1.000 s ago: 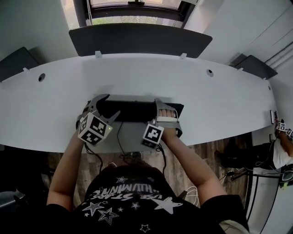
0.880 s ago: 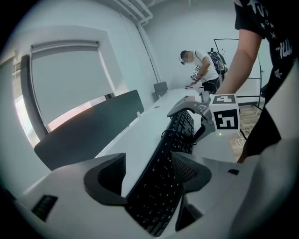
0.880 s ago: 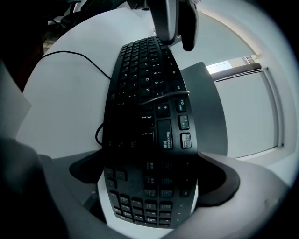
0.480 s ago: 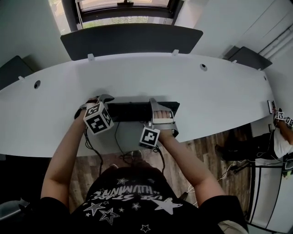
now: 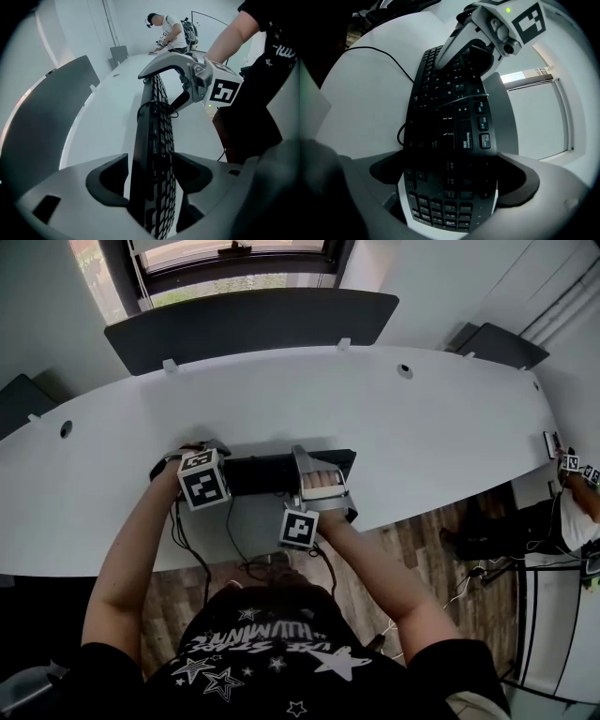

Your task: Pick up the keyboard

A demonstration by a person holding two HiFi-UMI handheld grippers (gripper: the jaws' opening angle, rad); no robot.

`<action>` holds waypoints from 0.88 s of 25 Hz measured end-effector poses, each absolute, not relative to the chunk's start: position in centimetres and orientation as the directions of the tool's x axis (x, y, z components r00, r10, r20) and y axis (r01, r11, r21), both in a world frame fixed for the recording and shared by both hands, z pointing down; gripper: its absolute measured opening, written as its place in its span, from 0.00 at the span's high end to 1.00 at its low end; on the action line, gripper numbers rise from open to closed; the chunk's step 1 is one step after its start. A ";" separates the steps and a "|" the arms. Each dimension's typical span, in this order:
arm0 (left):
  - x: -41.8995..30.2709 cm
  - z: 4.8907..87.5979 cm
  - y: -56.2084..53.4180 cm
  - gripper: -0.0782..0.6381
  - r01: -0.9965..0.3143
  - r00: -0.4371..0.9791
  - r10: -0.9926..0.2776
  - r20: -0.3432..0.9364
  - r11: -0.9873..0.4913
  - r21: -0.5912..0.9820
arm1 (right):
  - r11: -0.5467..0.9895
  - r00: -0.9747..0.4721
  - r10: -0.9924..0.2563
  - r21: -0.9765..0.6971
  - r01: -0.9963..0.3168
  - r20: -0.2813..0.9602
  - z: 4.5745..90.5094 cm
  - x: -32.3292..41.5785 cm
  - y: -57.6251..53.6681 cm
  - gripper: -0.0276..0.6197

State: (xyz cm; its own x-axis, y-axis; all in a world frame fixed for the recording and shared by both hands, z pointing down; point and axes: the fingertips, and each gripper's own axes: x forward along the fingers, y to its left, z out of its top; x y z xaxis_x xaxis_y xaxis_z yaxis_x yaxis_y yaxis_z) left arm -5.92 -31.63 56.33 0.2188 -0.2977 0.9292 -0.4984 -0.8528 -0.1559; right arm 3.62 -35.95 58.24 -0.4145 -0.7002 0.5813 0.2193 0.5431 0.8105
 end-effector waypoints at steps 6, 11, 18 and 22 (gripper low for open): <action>-5.9 58.1 -31.4 0.48 -0.466 0.163 -0.241 0.957 -0.874 -0.140 | 0.535 -0.413 -0.695 0.807 0.249 0.588 57.9 3.7 -36.3 0.07; -5.5 58.3 -30.7 0.57 -0.443 0.166 -0.185 0.969 -0.892 -0.094 | 0.534 -0.451 -0.691 0.819 0.208 0.565 57.9 3.4 -36.0 0.07; -5.2 58.1 -30.2 0.61 -0.447 0.153 -0.209 0.966 -0.886 -0.121 | 0.466 -0.462 -0.729 0.861 0.204 0.505 57.7 3.9 -35.8 0.07; -5.1 58.2 -29.7 0.66 -0.473 0.147 -0.177 0.973 -0.876 -0.088 | 0.432 -0.544 -0.686 0.872 0.228 0.482 57.8 4.1 -35.2 0.07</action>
State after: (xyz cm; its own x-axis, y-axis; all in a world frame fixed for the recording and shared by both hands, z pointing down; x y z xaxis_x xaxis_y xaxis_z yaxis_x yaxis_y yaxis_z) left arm -5.09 -29.72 58.18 0.1472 -0.1768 0.9732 -0.4734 -0.8765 -0.0876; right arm 4.08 -35.22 57.79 -0.5443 -0.6863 0.4824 0.2279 0.4324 0.8724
